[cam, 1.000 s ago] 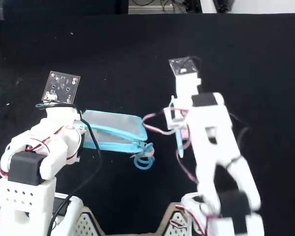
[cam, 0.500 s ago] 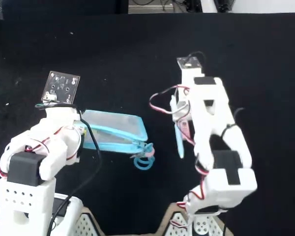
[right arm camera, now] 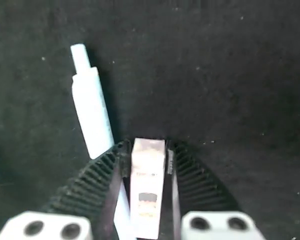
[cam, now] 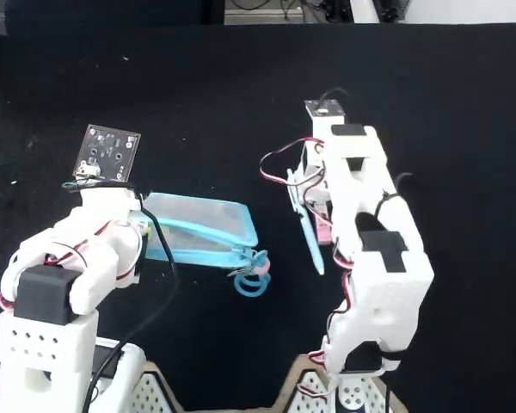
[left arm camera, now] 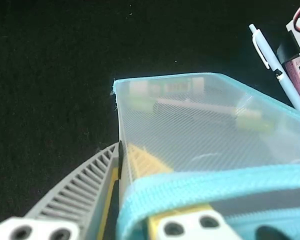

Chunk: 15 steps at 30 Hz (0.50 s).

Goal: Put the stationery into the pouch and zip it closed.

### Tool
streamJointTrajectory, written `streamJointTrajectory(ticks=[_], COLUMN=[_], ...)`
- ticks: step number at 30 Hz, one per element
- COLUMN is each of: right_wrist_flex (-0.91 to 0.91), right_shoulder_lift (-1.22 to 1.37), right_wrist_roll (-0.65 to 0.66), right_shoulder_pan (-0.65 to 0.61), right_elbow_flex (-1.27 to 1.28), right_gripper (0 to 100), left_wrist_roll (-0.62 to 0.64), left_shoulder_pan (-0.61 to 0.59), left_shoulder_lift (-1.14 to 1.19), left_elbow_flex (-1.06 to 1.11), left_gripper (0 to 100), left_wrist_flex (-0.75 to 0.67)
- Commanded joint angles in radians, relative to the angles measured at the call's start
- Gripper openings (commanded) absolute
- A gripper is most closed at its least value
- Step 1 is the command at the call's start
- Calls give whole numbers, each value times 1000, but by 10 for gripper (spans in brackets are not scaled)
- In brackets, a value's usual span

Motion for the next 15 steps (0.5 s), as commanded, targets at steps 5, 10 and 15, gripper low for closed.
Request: streamJointTrajectory(ticks=[5, 10, 15], right_wrist_flex=[35, 146, 325], right_shoulder_lift=[-27, -42, -45], right_wrist_roll=[66, 195, 210], right_shoulder_pan=[77, 80, 77], right_elbow_flex=[-61, -143, -306], right_gripper=[10, 11, 11], left_wrist_roll=[-6, -6, -6], left_shoulder_pan=[-2, 1, -2], left_shoulder_lift=[6, 6, 6], left_elbow_flex=[15, 15, 15], left_gripper=[34, 34, 34], left_wrist_flex=[-9, -9, -9])
